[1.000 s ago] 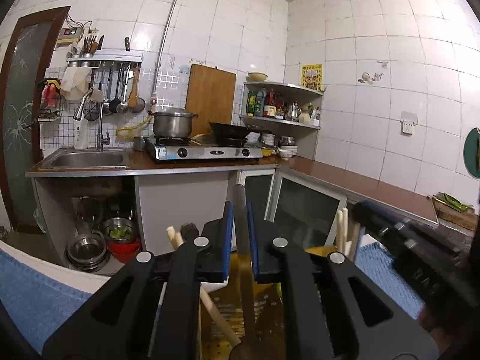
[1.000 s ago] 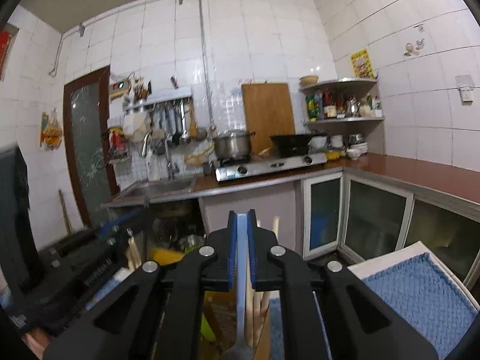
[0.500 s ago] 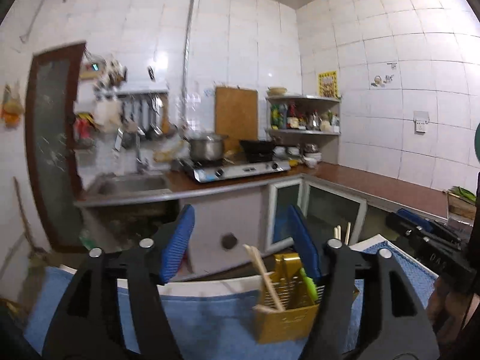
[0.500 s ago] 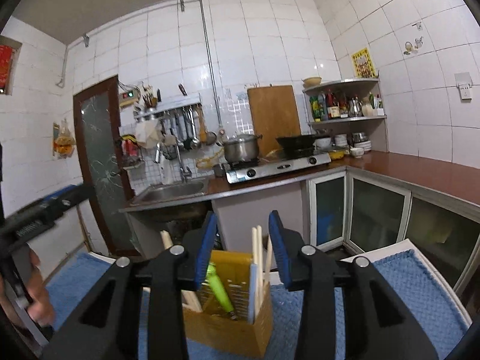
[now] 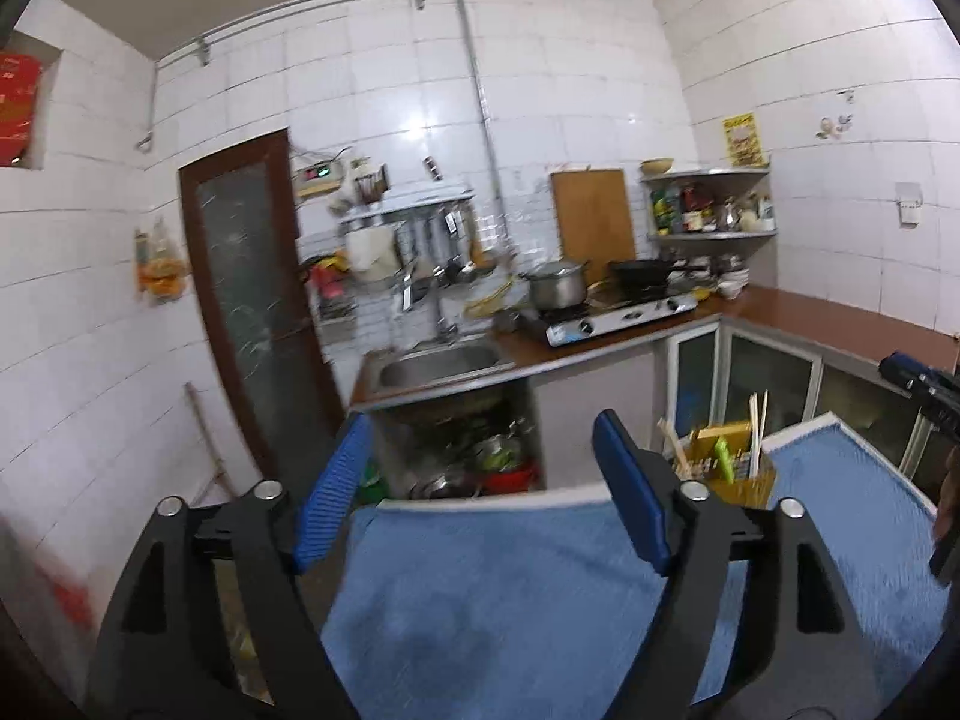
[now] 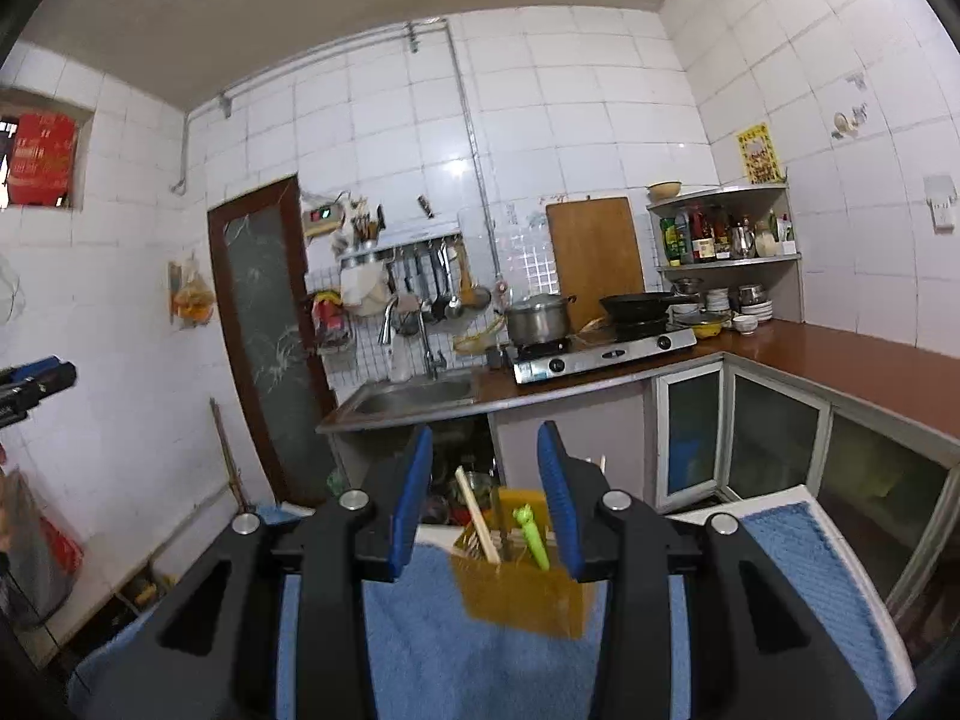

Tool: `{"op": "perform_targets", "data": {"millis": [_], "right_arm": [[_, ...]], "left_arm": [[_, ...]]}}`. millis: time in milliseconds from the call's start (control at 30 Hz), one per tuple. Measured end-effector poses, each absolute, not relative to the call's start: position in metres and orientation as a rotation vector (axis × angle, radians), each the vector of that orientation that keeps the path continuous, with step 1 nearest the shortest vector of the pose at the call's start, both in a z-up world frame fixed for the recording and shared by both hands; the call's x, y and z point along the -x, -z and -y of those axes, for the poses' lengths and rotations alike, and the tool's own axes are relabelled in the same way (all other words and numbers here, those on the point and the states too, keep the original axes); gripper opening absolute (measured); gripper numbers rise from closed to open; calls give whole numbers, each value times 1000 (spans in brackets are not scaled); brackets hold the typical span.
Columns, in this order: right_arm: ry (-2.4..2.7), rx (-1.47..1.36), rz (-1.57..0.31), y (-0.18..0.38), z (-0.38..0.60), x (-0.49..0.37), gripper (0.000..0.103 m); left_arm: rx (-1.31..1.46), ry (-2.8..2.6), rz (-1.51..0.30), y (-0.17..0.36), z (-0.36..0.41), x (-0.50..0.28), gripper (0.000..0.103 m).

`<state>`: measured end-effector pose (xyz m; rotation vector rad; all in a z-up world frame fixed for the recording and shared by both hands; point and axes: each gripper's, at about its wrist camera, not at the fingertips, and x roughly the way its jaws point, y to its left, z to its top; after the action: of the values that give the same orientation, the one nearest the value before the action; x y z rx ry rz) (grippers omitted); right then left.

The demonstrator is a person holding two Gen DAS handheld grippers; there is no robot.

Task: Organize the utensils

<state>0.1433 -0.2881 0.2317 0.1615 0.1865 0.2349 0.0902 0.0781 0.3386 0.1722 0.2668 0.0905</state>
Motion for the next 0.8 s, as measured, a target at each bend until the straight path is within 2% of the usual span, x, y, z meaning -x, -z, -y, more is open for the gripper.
{"op": "perform_targets", "data": {"millis": [67,133,333,533,633,800], "right_arm": [[-223,-143,-206,-229,284,-122,44],[-221,-123,-226,-220,279,-100,44],[-142,-90,-273,-173,268,-49,47],[-26,-57,-282,-114,252,-7,62],[9,-73,-322,-80,255,-10,69],[20,-133,-346,-47,267,-24,72]], "left_arm": [[-183,-123,-269,-327,-87,-65,86],[-160,-134,-280,-307,-92,-47,89],[-42,-43,-352,-209,-78,-22,92],[-20,64,-380,-130,-26,-28,96],[-50,81,-367,-101,-4,-31,98],[-83,68,-319,-80,12,-33,98]]}}
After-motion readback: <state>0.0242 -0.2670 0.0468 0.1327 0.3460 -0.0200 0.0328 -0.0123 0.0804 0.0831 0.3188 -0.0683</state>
